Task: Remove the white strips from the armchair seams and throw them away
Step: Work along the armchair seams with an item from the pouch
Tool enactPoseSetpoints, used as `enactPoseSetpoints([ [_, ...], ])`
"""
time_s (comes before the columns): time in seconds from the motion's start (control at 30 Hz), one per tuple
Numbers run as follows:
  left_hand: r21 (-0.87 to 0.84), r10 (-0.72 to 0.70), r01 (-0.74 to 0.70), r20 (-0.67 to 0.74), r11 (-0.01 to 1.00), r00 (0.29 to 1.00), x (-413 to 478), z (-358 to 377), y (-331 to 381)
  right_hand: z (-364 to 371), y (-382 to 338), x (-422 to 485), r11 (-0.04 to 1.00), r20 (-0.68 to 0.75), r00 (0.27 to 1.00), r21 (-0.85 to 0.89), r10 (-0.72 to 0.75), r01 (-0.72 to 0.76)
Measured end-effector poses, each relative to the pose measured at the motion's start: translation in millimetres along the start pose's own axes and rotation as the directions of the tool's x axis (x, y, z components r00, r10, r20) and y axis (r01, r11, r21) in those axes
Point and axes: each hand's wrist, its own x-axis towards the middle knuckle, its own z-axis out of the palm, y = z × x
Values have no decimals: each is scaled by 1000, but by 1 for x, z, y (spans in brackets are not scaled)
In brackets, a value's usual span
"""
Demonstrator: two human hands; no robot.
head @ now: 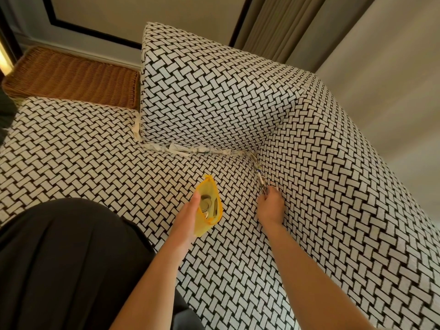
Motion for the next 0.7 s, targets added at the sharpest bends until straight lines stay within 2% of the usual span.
enactPoseSetpoints([
  [0.17,-24,-11,12,7,1000,1000,0,0,1,-9,-12,27,991,222,969,-103,112,-91],
  [0.3,-75,0,2,20,997,1000,1,1,2,-16,-25,43,966,431,865,-114,257,-230],
  [0.37,-79,-7,8,17,997,1000,4,0,2,-19,-29,45,954,473,830,-106,296,-280],
  [0.43,-91,-19,20,10,996,1000,5,0,2,-17,-30,44,960,432,859,-82,276,-268],
  [0.53,-85,-11,12,12,996,1000,3,-1,1,-10,-25,33,979,260,944,-50,206,-199],
  [0.63,-59,-13,13,12,998,1000,4,-2,-1,-5,-21,20,982,132,976,-93,175,-164],
  [0.7,-45,-17,17,15,999,1000,3,-2,-1,-4,-19,15,981,107,984,-145,144,-128],
])
